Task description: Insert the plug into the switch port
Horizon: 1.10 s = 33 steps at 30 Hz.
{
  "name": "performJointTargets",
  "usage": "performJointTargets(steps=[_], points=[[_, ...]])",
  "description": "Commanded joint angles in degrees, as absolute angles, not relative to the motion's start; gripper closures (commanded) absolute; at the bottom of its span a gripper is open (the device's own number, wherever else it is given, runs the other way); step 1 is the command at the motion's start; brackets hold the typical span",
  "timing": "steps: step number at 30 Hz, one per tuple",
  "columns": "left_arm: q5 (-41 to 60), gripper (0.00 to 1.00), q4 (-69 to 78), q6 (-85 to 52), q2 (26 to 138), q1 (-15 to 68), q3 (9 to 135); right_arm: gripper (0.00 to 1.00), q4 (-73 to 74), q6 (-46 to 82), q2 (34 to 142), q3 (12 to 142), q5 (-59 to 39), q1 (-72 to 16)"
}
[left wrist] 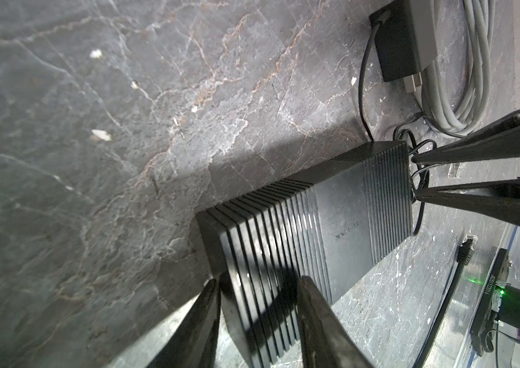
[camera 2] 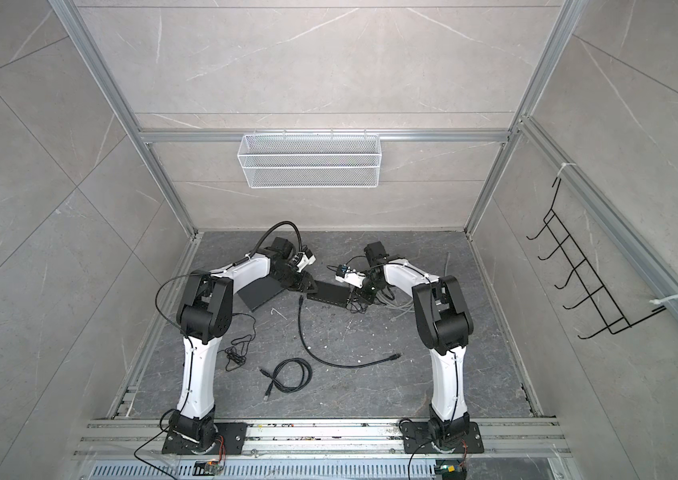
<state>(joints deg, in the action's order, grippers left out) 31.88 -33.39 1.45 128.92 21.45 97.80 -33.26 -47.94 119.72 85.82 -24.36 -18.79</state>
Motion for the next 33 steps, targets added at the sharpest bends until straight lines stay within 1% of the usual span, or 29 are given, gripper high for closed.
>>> performJointTargets(steps=[1,7,14,21,26,33], points=[[33.59,0.58,-34.9,0.75,127.88,22.15,98.79,0.73,-35.87,-49.91,121.22,86.76,-23.71,-19.59],[33.57,0.58,-34.85,0.46,127.89,22.41,98.96,0.72,-34.22,-50.37,119.98,83.99,-24.36,-19.61],[33.5,0.58,-34.63,0.21,127.44,22.5,98.84,0.82,-32.84,-49.14,120.68,84.27,-20.52,-19.98],[33.38,0.58,-34.63,0.13,127.44,22.49,98.79,0.8,-32.67,-49.74,119.45,82.96,-19.18,-19.98],[33.85,0.58,-34.36,-0.02,127.66,22.49,98.77,0.9,-31.49,-50.08,119.1,82.02,-19.68,-20.23],[35.01,0.58,-35.43,1.35,128.78,24.07,98.96,1.0,-26.02,-50.24,117.01,79.1,-20.72,-21.31]])
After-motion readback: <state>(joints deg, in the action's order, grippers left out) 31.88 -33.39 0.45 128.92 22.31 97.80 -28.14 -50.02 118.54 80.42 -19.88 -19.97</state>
